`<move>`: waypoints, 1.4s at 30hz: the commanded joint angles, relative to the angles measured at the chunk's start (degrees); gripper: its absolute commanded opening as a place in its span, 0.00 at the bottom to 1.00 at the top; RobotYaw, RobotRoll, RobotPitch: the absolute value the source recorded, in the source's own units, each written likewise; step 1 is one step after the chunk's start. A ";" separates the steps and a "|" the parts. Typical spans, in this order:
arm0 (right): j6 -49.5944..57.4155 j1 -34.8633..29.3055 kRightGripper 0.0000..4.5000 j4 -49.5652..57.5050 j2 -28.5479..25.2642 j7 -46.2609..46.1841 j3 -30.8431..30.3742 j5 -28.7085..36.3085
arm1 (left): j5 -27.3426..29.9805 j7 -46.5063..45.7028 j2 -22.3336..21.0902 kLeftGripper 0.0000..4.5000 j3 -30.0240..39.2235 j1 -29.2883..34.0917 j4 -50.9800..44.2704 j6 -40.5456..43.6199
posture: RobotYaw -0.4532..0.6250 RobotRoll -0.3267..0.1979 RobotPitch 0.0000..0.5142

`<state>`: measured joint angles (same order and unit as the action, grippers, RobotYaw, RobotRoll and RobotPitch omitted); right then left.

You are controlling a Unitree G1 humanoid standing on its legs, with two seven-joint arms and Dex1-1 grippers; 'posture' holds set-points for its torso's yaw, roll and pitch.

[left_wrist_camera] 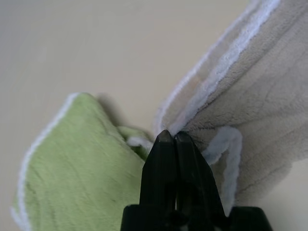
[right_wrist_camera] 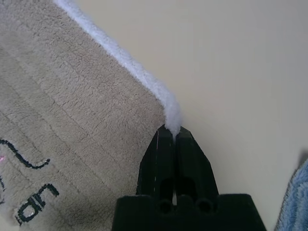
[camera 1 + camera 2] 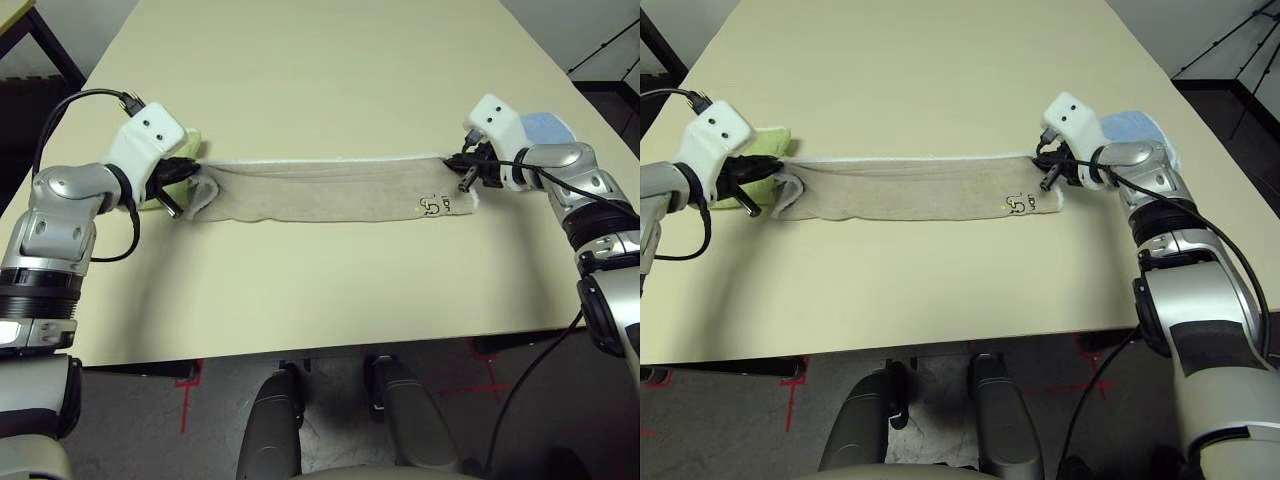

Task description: Fold the towel and set it aside.

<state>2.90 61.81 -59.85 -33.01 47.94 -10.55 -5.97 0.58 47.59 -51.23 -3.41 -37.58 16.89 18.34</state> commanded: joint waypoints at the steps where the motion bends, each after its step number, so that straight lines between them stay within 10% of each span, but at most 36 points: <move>1: 0.09 -0.01 0.00 -2.22 0.26 -1.57 0.39 -1.34 | -1.96 0.04 0.93 0.01 -1.34 -0.16 2.33 -0.46 | 0.29 0.62 0.49; 13: -0.38 1.55 0.00 -5.55 2.76 -4.61 0.74 -2.69 | -7.73 -4.87 5.71 0.05 -3.16 -9.49 18.47 -9.16 | 0.28 0.62 0.50; 25: -2.37 2.19 0.95 -3.23 2.33 -4.17 4.31 -0.55 | -4.45 -5.97 4.11 1.00 3.31 -5.84 9.68 -4.15 | 0.30 0.62 0.48; 42: 3.47 -1.95 0.99 12.68 6.30 4.66 6.89 6.75 | 4.24 -6.49 6.74 1.00 8.10 4.21 -16.95 13.16 | 0.32 0.62 0.41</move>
<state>5.11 61.03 -49.06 -26.64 51.52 -3.69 -0.11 4.62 40.61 -44.99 5.80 -34.62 2.01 31.09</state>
